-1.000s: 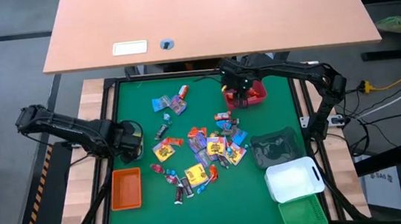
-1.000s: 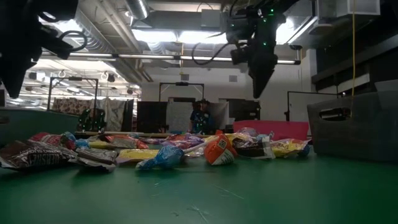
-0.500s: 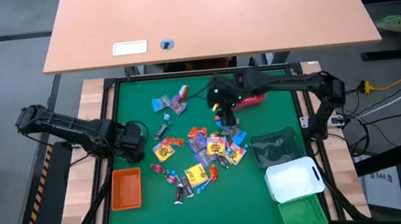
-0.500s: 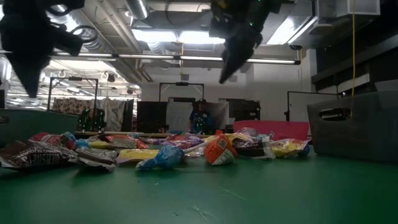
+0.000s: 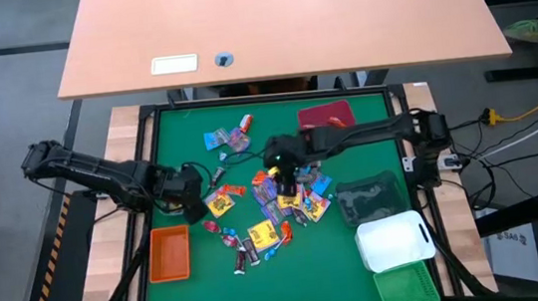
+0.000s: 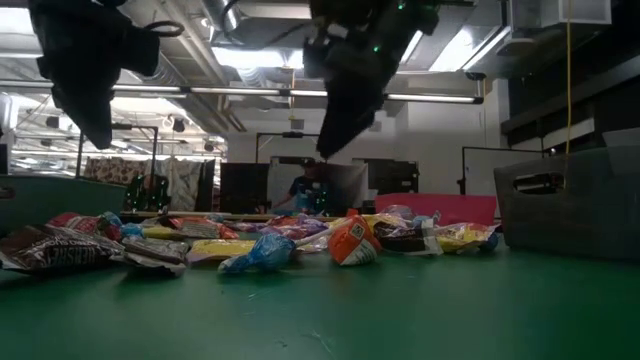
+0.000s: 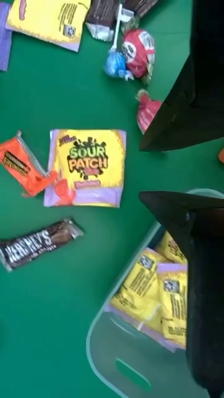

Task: Sort candy
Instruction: Put the violet candy into the black bin

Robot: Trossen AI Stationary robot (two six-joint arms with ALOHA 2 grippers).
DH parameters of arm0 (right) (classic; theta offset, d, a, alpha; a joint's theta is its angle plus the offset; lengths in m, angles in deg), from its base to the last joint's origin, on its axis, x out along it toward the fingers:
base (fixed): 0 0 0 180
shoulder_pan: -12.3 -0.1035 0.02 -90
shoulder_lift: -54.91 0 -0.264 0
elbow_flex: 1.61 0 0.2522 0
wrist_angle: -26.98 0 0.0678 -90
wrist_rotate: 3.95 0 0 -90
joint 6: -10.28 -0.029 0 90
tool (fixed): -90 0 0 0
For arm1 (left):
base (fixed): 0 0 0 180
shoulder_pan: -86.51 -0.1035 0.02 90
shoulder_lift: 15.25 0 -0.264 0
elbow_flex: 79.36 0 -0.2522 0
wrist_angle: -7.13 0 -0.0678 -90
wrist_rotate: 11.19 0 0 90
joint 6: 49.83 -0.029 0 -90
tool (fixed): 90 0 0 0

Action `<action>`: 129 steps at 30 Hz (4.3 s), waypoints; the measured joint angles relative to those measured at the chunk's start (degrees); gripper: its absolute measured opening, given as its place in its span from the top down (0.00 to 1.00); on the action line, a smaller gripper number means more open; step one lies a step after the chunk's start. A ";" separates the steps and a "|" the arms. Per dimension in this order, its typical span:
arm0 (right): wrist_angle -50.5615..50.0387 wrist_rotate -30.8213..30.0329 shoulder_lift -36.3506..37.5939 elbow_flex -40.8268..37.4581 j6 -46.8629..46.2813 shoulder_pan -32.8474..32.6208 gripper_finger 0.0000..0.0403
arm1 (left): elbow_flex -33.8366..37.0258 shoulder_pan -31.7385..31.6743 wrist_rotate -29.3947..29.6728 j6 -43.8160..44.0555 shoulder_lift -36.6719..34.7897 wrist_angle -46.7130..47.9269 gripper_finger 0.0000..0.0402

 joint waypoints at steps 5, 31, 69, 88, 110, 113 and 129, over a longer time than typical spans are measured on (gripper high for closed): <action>0.21 -0.34 -3.66 0.00 -5.73 -1.64 0.51 | 0.00 1.52 0.44 0.00 -0.02 -0.13 0.75; 4.77 -2.14 -12.57 0.02 -14.30 -2.40 0.55 | 0.00 4.60 1.38 0.00 0.00 -2.63 0.75; 6.72 -1.78 -12.54 0.02 -7.89 -2.37 1.00 | 0.00 4.60 4.38 0.00 0.00 -2.63 0.75; 7.22 6.58 -8.59 0.09 -3.61 -2.35 1.00 | 0.00 4.60 5.13 0.00 -0.02 -2.82 0.75; 7.36 8.34 -9.48 0.04 -2.13 -2.35 0.87 | 0.00 4.60 7.26 0.00 -0.01 -2.91 0.75; 7.28 8.32 -9.77 0.04 -2.15 -2.35 0.76 | 0.00 4.60 7.26 0.00 -0.01 -2.93 0.75; 14.52 8.32 -15.50 0.13 -4.05 -2.40 0.38 | 0.04 4.62 7.24 0.00 -0.01 -4.13 0.75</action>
